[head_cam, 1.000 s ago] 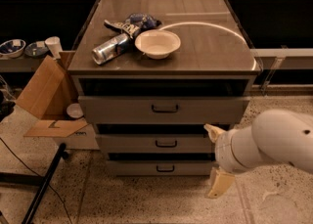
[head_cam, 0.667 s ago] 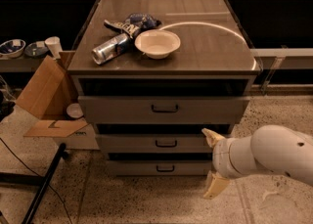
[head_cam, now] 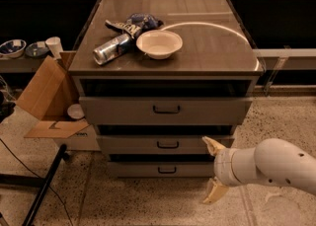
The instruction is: Open bottom drawer
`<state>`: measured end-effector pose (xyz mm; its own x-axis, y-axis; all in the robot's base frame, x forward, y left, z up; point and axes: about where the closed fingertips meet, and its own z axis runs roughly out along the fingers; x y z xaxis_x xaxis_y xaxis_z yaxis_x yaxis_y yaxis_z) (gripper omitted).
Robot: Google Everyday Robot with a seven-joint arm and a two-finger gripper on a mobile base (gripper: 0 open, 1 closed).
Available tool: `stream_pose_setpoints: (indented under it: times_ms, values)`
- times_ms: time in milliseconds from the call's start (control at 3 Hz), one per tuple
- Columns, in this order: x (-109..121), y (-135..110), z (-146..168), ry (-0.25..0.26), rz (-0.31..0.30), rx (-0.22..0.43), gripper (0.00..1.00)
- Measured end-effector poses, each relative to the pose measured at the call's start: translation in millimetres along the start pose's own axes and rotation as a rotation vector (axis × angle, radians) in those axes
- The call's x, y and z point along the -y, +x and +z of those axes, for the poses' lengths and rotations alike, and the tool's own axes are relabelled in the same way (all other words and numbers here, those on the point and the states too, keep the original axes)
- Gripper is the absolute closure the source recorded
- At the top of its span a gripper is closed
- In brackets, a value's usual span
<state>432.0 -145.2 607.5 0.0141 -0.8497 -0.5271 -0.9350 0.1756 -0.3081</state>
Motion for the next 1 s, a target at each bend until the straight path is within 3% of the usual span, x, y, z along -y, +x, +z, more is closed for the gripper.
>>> stream_pose_setpoints:
  times_ms: [333, 667, 1000]
  values:
    - [1, 7, 18, -0.024, 0.009, 0.013, 0.0]
    - [3, 27, 60, -0.046, 0.019, 0.062, 0.0]
    - [-20, 66, 135, -0.087, 0.063, 0.15, 0.0]
